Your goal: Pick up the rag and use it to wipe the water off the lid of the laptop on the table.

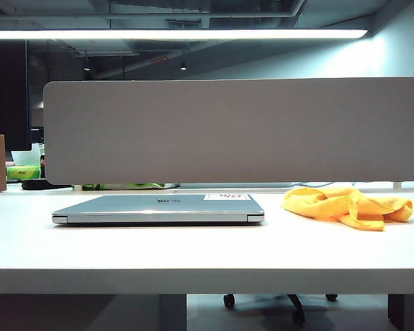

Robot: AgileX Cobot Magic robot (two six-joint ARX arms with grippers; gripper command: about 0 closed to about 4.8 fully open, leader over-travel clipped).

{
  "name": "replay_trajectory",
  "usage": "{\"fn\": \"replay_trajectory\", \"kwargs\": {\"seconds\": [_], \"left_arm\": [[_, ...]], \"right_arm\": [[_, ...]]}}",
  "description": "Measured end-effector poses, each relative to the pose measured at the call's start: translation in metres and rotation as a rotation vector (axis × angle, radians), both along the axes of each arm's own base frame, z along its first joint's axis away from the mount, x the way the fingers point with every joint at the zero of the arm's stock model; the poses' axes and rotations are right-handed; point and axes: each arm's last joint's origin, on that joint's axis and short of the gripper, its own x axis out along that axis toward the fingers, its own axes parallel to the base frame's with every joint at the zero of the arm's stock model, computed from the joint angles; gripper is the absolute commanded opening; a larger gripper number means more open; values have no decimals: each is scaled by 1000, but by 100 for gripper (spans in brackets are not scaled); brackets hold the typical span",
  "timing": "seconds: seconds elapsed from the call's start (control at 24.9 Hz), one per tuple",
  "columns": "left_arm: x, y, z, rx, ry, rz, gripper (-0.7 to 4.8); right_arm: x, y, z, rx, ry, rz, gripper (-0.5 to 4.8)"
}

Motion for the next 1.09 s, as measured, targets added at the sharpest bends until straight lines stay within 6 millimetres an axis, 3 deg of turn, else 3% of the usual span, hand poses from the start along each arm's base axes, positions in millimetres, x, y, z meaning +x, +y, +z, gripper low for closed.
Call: {"fn": "replay_trajectory", "kwargs": {"seconds": [0.52, 0.6, 0.64, 0.68, 0.8, 0.97, 1.09], "left_arm": [[0, 0, 0, -2, -2, 0, 19], [-1, -1, 5, -31, -9, -20, 19], [-2, -2, 14, -54, -26, -58, 19], [-8, -5, 39, -83, -101, -160, 19], [-21, -8, 79, -81, -244, -294, 19], [-40, -10, 112, -77, -277, -373, 19], [-41, -11, 116, -96, -169, -399, 19]], "right_arm": [[0, 0, 0, 1, 0, 0, -6], [0, 0, 3, 89, -5, -13, -6], [-2, 0, 9, 168, -13, -24, -6], [-7, 0, 35, 322, -82, -35, -6], [-19, 1, 79, 430, -245, -1, -6], [-43, 3, 122, 380, -248, 85, -6], [-61, 5, 161, 234, -219, 121, -5]]}}
